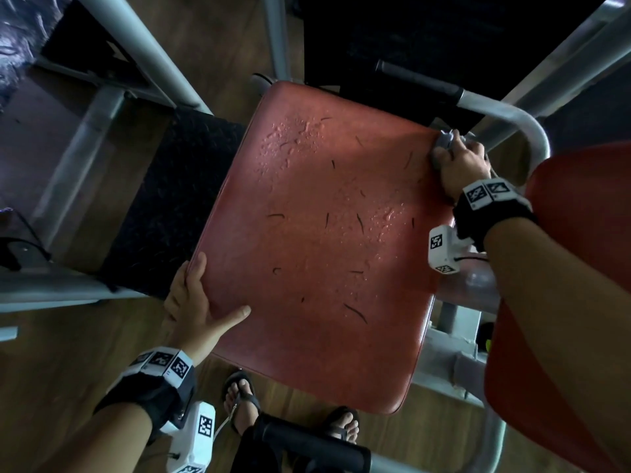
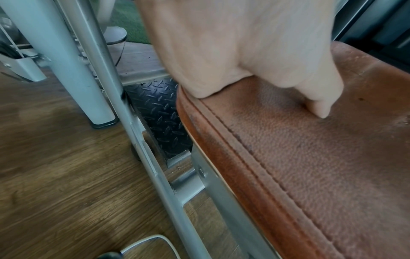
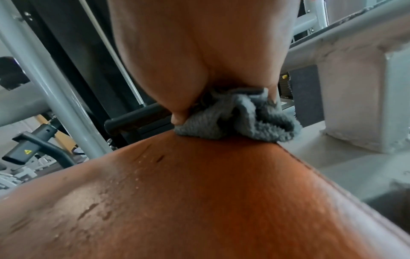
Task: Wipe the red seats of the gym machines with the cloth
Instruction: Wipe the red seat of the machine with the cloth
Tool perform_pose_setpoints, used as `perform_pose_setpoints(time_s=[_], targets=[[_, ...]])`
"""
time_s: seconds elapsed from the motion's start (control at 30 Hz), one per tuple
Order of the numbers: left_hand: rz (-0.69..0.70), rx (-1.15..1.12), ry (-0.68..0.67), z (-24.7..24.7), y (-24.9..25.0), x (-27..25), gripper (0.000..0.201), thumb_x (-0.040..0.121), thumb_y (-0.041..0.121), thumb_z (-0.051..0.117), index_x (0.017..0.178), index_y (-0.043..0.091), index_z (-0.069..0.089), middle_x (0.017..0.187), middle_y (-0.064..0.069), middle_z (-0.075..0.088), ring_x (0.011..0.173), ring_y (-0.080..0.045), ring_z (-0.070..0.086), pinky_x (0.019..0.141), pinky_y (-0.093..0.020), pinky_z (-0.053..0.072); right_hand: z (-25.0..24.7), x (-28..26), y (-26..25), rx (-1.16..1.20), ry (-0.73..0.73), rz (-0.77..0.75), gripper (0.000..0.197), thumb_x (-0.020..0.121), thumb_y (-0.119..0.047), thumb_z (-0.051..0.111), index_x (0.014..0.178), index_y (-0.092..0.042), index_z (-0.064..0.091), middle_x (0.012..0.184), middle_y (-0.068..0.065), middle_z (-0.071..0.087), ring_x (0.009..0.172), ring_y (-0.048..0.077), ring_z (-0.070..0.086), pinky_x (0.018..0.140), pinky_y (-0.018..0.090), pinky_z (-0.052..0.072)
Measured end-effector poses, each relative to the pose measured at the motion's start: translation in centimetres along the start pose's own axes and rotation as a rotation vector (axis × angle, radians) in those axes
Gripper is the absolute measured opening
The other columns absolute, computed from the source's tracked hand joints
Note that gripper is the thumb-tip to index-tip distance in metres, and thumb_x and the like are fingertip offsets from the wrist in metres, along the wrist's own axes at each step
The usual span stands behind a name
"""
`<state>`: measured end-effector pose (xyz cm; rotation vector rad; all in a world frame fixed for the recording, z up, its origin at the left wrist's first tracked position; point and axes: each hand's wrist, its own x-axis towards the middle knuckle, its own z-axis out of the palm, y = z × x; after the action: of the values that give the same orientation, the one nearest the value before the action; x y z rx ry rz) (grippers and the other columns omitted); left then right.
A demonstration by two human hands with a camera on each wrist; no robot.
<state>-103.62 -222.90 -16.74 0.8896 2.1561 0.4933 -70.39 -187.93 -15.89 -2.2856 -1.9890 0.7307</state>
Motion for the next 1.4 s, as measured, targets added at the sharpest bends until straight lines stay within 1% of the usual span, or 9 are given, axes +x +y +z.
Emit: perform_pose_setpoints(time_s=[0.23, 0.57, 0.77, 1.0, 1.1, 1.2, 1.23, 1.33, 1.4], targets=[[0.0, -0.002, 0.0, -0.1, 0.0, 0.0, 0.12, 0.044, 0.077, 0.067, 0.14, 0.065, -0.004, 0.158, 0.01, 0.002, 0.144, -0.022, 0.009, 0.116, -0.054, 0.016, 1.4, -1.5, 1.1, -0.066, 0.109, -0.148, 0.057, 0.099, -0.042, 0.043, 0.151, -0.026, 0.028, 0.155, 0.015, 0.022, 0.132, 0.047, 0.033, 0.11, 0.046, 0.027], [-0.004, -0.005, -0.022, -0.3, 0.3, -0.1, 0.12, 0.045, 0.075, 0.069, 0.138, 0.066, -0.007, 0.157, 0.013, -0.002, 0.144, -0.023, 0.006, 0.114, -0.058, 0.016, 0.6, -1.4, 0.3, -0.057, 0.045, -0.089, 0.057, 0.099, -0.044, 0.041, 0.151, -0.028, 0.024, 0.155, 0.015, 0.02, 0.137, 0.043, 0.025, 0.11, 0.045, 0.025], [-0.006, 0.077, -0.002, -0.4, 1.0, -0.5, 0.121, 0.064, 0.052, 0.084, 0.147, 0.052, -0.004, 0.159, 0.006, -0.002, 0.145, -0.029, 0.008, 0.115, -0.054, 0.015, 1.4, -6.8, 1.0, -0.051, 0.05, -0.003, 0.058, 0.099, -0.037, 0.045, 0.151, -0.021, 0.024, 0.15, 0.017, 0.02, 0.128, 0.048, 0.032, 0.104, 0.051, 0.033], [-0.027, 0.124, 0.004, -0.3, 0.8, -0.2, 0.122, 0.061, 0.056, 0.083, 0.143, 0.056, -0.006, 0.158, 0.01, -0.002, 0.143, -0.034, 0.012, 0.111, -0.062, 0.02, 4.3, -16.4, 2.2, -0.232, 0.011, -0.038, 0.06, 0.095, -0.038, 0.05, 0.147, -0.015, 0.028, 0.143, 0.019, 0.026, 0.125, 0.045, 0.035, 0.097, 0.054, 0.04], [-0.027, 0.135, -0.002, -0.4, 0.9, -0.3, 0.121, 0.061, 0.059, 0.082, 0.142, 0.057, -0.007, 0.158, 0.009, -0.002, 0.142, -0.035, 0.013, 0.11, -0.062, 0.022, 5.8, -21.0, 3.5, -0.304, -0.08, -0.095, 0.056, 0.098, -0.042, 0.038, 0.146, -0.014, 0.029, 0.143, 0.019, 0.026, 0.121, 0.045, 0.034, 0.097, 0.056, 0.038], [-0.026, 0.133, 0.001, -0.3, 0.8, -0.3, 0.12, 0.062, 0.058, 0.082, 0.144, 0.055, -0.007, 0.159, 0.007, -0.003, 0.142, -0.036, 0.014, 0.111, -0.062, 0.021, 6.7, -24.4, 5.0, -0.478, -0.249, -0.215, 0.069, 0.089, -0.051, 0.005, 0.144, -0.021, 0.036, 0.146, 0.013, 0.028, 0.121, 0.043, 0.035, 0.093, 0.056, 0.039], [-0.025, 0.133, 0.008, -0.3, 0.8, -0.3, 0.12, 0.063, 0.057, 0.082, 0.144, 0.054, -0.006, 0.159, 0.006, -0.003, 0.142, -0.037, 0.014, 0.111, -0.062, 0.021, 6.6, -25.3, 5.3, -0.52, -0.253, -0.273, 0.067, 0.09, -0.051, 0.011, 0.144, -0.021, 0.037, 0.144, 0.013, 0.032, 0.119, 0.043, 0.038, 0.091, 0.055, 0.04], [-0.02, 0.137, 0.015, -0.2, 0.7, -0.3, 0.119, 0.063, 0.056, 0.082, 0.145, 0.054, -0.005, 0.159, 0.005, -0.002, 0.142, -0.036, 0.015, 0.111, -0.062, 0.022, 5.7, -28.7, 5.1, -0.528, -0.174, -0.486, 0.063, 0.086, -0.045, 0.058, 0.14, -0.015, 0.046, 0.132, 0.011, 0.039, 0.106, 0.043, 0.046, 0.075, 0.05, 0.053], [-0.013, 0.147, 0.018, -0.1, 0.6, -0.3, 0.118, 0.064, 0.057, 0.081, 0.145, 0.053, -0.005, 0.159, 0.005, -0.002, 0.142, -0.036, 0.015, 0.11, -0.061, 0.023, 5.8, -30.5, 5.7, -0.478, -0.17, -0.619, 0.066, 0.081, -0.042, 0.067, 0.138, -0.015, 0.049, 0.133, 0.007, 0.039, 0.109, 0.039, 0.045, 0.079, 0.05, 0.054]])
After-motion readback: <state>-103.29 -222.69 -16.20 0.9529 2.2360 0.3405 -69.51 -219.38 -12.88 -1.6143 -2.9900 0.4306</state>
